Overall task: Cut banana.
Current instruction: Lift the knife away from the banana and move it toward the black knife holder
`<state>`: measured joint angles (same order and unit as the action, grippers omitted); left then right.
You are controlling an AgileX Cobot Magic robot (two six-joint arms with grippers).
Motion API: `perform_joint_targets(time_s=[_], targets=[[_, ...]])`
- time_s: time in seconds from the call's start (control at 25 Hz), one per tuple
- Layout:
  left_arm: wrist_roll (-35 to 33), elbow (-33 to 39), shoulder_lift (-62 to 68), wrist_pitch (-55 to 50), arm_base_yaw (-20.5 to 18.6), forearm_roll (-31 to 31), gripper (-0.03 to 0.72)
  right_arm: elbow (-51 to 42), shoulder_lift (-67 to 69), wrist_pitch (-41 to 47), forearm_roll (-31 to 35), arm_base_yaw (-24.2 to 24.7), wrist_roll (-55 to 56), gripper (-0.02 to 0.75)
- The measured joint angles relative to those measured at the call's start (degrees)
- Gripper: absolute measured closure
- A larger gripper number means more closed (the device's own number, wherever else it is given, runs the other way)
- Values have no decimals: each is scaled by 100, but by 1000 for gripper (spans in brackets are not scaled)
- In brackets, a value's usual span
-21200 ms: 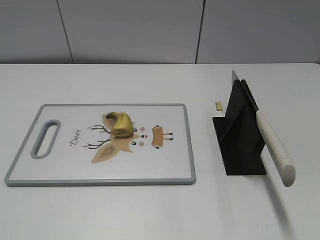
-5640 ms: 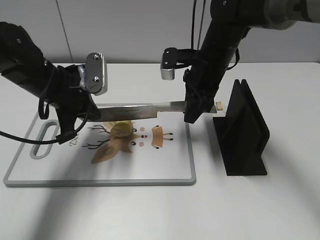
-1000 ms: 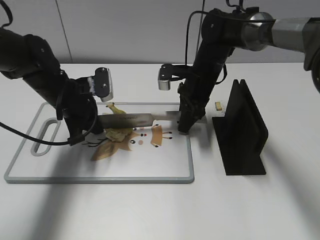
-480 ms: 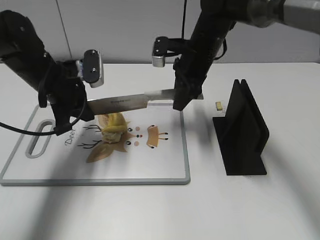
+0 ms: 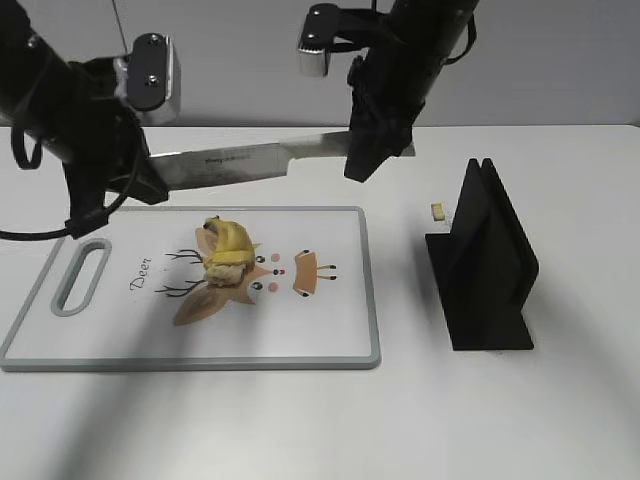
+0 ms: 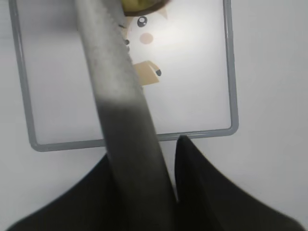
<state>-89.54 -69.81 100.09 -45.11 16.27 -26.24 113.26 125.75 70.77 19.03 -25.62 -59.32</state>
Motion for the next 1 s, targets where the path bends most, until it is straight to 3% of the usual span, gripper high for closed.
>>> perform_joint_targets(time_s=[0.64, 0.76, 1.0], targets=[[-116, 18, -476, -772, 52, -72, 683, -1272, -1039, -11, 150, -130, -11, 521], [-124, 18, -489, -737, 52, -173, 566, -1283, -1045, -11, 204, -130, -38, 534], [-141, 27, -582, -476, 59, -503, 131, -1283, -1045, -34, 241, -130, -79, 566]])
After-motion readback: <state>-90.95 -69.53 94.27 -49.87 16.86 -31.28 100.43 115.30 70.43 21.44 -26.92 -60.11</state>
